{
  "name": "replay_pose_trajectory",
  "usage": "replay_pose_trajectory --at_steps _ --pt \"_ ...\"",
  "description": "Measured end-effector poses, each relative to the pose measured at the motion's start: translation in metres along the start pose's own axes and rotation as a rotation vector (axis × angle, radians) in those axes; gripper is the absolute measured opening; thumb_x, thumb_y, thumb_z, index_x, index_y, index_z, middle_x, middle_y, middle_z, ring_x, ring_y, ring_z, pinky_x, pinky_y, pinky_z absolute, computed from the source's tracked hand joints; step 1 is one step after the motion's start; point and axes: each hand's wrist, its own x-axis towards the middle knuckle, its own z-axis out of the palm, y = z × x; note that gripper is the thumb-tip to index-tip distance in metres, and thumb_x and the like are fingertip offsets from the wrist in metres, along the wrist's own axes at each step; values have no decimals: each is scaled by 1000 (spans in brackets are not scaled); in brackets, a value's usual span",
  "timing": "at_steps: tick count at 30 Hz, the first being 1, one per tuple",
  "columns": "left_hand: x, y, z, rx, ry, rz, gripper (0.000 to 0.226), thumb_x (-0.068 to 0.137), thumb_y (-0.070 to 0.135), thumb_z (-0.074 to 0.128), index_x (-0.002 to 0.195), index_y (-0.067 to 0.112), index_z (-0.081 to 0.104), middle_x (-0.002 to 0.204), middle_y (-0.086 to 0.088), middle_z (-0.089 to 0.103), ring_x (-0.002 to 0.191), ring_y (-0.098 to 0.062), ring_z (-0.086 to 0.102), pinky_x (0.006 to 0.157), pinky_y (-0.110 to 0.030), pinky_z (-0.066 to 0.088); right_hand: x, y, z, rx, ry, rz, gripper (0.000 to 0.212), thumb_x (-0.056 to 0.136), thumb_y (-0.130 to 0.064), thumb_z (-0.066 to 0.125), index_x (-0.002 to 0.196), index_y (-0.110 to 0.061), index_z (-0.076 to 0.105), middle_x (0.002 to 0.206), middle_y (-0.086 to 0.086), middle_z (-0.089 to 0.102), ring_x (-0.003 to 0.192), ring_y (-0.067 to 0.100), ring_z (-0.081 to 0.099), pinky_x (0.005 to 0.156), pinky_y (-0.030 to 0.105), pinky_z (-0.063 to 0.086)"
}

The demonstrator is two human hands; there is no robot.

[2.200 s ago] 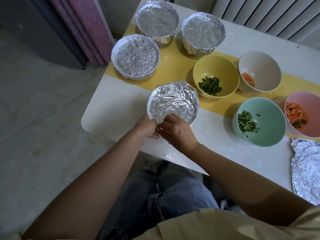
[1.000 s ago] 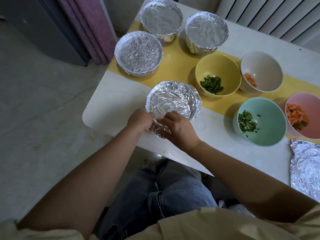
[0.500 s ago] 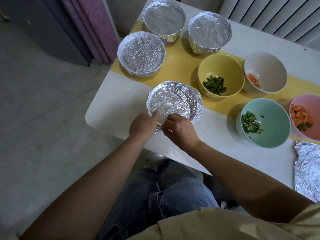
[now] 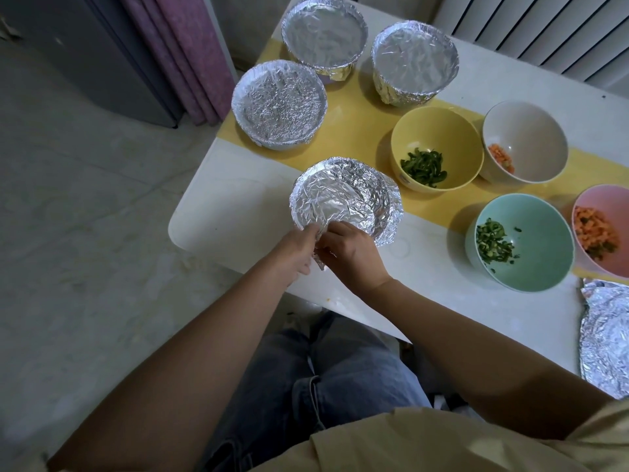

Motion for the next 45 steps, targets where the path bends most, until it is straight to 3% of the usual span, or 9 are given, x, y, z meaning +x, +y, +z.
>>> replay_pose_trajectory --at_steps 5,13,16,22,25,29,37,40,45 --pt "4 -2 -2 16 -24 86 20 101 7 35 102 3 54 93 -20 61 82 -29 63 62 -25 43 1 2 1 43 -51 34 6 73 -7 67 68 -4 67 66 10 56 57 29 55 45 32 47" --pt "14 -1 -9 -11 25 121 32 101 18 32 120 0 52 108 -31 67 70 -28 69 73 -33 47 -16 19 -17 0 -118 0 21 72 -13 82 82 -6 65 79 8 59 71 30 56 61 35 47" --pt "17 0 -9 -5 49 165 34 99 20 33 118 3 56 104 -27 70 80 -33 73 80 -38 55 -12 17 -15 -22 -77 -18 13 75 -4 77 72 -5 64 72 8 57 64 30 55 55 33 46" --pt "12 -1 3 -84 185 124 48 92 40 46 109 -1 64 100 -27 64 87 -44 61 65 -37 43 3 8 -5 -13 -13 47 18 68 4 76 64 -4 60 64 10 52 57 29 53 45 30 43" --pt "12 -1 12 -175 205 107 44 92 25 47 113 -12 52 121 -37 55 102 -52 59 69 -48 43 7 5 0 5 -16 64 16 66 4 75 64 -3 62 64 10 53 57 29 53 44 30 42" --pt "20 -1 12 -217 216 99 39 90 7 40 120 -19 39 124 -42 47 114 -54 51 70 -40 36 8 5 2 47 -32 85 14 66 6 73 63 -2 61 63 10 52 55 29 53 45 28 41" --pt "16 4 6 -1 294 219 30 94 12 41 108 -10 56 112 -30 62 104 -43 61 89 -48 50 6 4 1 51 -16 80 12 74 -5 59 63 -3 61 64 10 52 56 29 51 44 29 40" --pt "18 4 3 95 335 243 30 94 10 40 103 -11 58 107 -28 65 100 -41 63 84 -42 50 7 1 1 67 5 86 21 76 -10 49 60 -4 60 62 9 50 55 27 50 48 24 32" --pt "21 3 0 221 347 240 29 95 14 43 100 -9 61 103 -25 68 99 -40 63 77 -39 48 5 3 2 52 -37 75 11 70 4 66 63 -4 65 64 10 50 56 28 51 45 28 37"
